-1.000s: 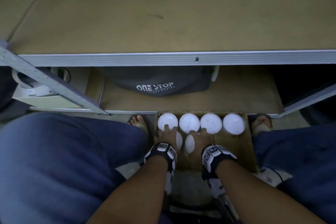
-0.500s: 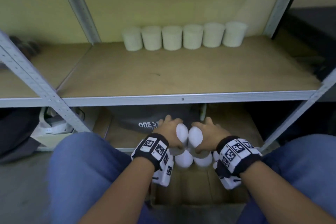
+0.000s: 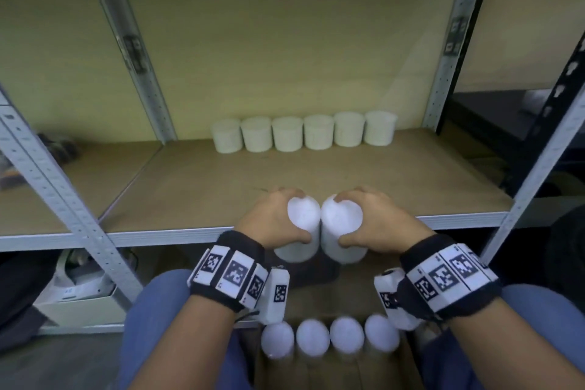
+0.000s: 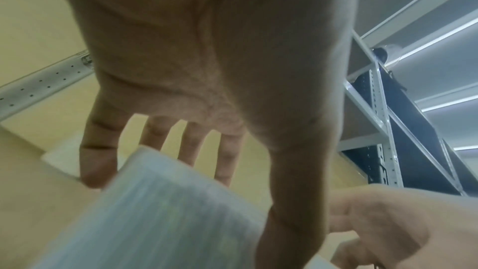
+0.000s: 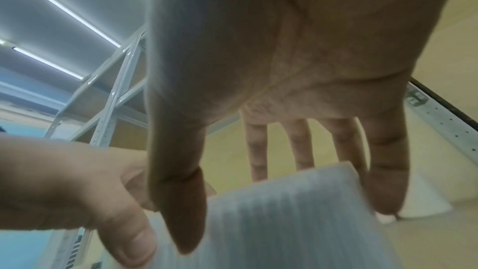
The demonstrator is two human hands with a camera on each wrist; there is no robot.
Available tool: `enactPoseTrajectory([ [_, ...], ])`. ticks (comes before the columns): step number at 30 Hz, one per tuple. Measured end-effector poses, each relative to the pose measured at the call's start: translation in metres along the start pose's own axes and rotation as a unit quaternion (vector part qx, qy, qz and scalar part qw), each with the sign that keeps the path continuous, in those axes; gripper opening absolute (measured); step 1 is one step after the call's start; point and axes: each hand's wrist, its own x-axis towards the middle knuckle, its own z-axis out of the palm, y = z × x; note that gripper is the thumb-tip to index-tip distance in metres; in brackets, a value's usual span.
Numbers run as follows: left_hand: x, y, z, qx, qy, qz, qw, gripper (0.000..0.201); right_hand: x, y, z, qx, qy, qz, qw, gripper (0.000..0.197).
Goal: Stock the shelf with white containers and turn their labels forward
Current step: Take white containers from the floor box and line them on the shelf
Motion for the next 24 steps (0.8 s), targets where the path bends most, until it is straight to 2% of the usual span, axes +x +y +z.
enactPoseTrajectory([
  [5,0.021,0.007,-0.017,-0.003,0.037,-0.012,0.999,0.073,0.022,-0.002,-0.014,0.000,0.049,-0.010,0.999,0.071],
  [11,0.049,0.005,-0.013,-0.021,0.062,-0.027,0.997,0.072,0.051,0.003,-0.009,0.020,0.072,0.006,0.997,0.064],
  [18,0.071,-0.005,0.003,-0.025,0.057,-0.043,0.997,0.065,0.069,0.011,0.005,0.037,0.073,0.020,0.996,0.059],
  [24,0.069,-0.011,0.009,-0.006,0.045,-0.031,0.998,0.066,0.067,0.013,0.012,0.025,0.080,0.019,0.996,0.058],
])
